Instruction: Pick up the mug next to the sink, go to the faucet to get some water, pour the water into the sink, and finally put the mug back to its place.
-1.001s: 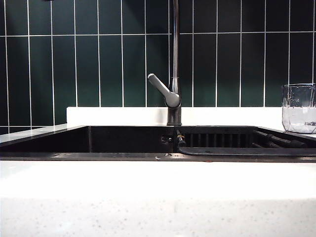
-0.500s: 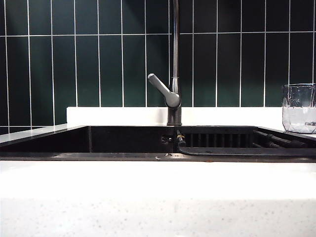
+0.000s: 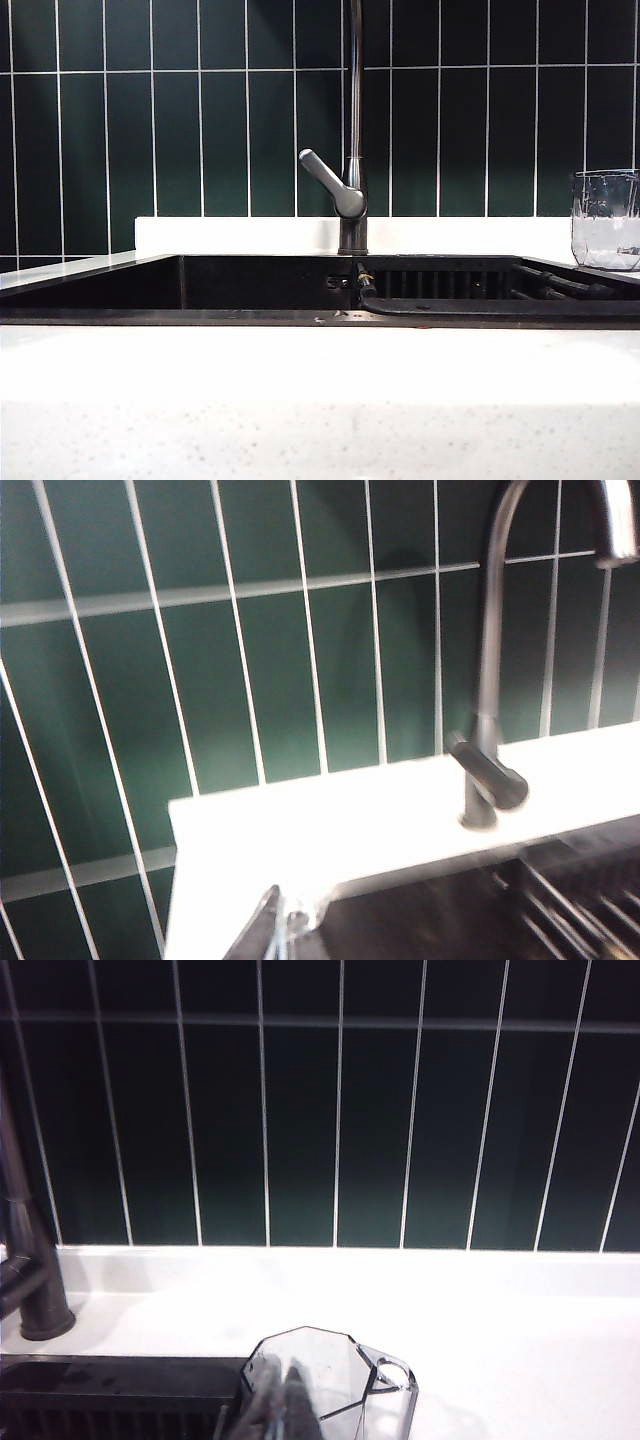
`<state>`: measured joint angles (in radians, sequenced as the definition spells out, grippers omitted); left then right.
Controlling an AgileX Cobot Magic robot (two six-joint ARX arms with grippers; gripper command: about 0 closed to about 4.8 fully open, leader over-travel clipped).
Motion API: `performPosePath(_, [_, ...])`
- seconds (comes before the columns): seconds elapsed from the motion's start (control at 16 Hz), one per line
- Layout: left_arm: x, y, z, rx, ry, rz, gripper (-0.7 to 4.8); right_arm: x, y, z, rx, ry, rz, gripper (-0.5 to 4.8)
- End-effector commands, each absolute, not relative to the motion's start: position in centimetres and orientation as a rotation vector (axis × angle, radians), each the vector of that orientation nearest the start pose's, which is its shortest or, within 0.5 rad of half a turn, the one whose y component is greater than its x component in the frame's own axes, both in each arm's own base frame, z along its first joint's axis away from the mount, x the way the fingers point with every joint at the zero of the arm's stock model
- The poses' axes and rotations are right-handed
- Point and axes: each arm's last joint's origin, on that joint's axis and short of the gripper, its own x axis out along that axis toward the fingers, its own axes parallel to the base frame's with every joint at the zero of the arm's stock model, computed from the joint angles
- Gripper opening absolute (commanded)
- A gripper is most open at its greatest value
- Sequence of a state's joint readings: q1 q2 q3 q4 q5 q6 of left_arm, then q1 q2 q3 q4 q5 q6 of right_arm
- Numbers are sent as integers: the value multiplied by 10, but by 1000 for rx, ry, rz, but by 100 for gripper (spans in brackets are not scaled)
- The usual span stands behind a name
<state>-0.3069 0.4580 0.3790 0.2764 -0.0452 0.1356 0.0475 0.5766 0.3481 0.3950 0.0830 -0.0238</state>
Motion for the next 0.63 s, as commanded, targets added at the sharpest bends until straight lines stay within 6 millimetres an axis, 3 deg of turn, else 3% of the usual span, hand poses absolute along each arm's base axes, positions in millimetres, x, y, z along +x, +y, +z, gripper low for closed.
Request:
performPosePath(0.06, [111, -34, 258, 12, -183, -261, -6, 139, 6, 266, -62, -140, 1, -6])
performPosePath(0.31, [109, -33, 231, -51, -135, -273, -6, 126, 6, 269, -102, -199, 14, -6])
performPosePath(0.63, [110, -35, 209, -65, -150, -313, -6, 104, 13, 243, -61, -239, 8, -6])
